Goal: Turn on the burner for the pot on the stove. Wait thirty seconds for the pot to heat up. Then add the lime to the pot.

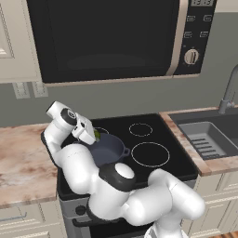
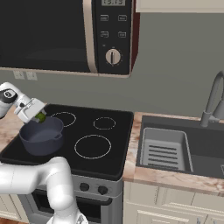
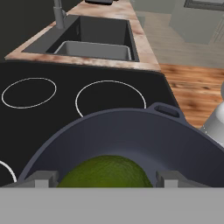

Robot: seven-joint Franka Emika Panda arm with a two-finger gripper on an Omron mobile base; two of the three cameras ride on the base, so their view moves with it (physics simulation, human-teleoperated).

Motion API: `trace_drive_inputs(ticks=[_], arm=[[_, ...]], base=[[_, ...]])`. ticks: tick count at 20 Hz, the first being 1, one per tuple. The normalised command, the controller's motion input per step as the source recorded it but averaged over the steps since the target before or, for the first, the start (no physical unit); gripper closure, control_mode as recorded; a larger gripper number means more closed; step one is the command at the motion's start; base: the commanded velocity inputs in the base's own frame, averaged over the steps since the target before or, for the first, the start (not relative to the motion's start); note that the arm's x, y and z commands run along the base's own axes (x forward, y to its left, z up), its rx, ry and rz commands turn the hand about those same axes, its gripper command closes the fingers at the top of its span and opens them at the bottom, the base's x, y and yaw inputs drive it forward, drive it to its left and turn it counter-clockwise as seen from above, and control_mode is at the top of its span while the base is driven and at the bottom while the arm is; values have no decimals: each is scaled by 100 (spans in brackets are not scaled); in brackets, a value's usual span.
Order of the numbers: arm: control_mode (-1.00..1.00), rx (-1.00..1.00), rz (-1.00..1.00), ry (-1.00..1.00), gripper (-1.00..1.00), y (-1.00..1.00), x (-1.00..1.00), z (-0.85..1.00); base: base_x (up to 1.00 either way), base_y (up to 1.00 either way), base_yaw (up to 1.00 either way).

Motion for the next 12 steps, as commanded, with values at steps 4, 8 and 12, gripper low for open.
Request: trace_drive_inputs(ticks=[4, 8, 12], arm=[[-100, 0, 0, 0, 100, 0, 0, 0], [-100, 0, 0, 0, 100, 0, 0, 0], [-100, 0, 0, 0, 100, 0, 0, 0]], base=[[0, 0, 0], [0, 0, 0], [0, 0, 0]])
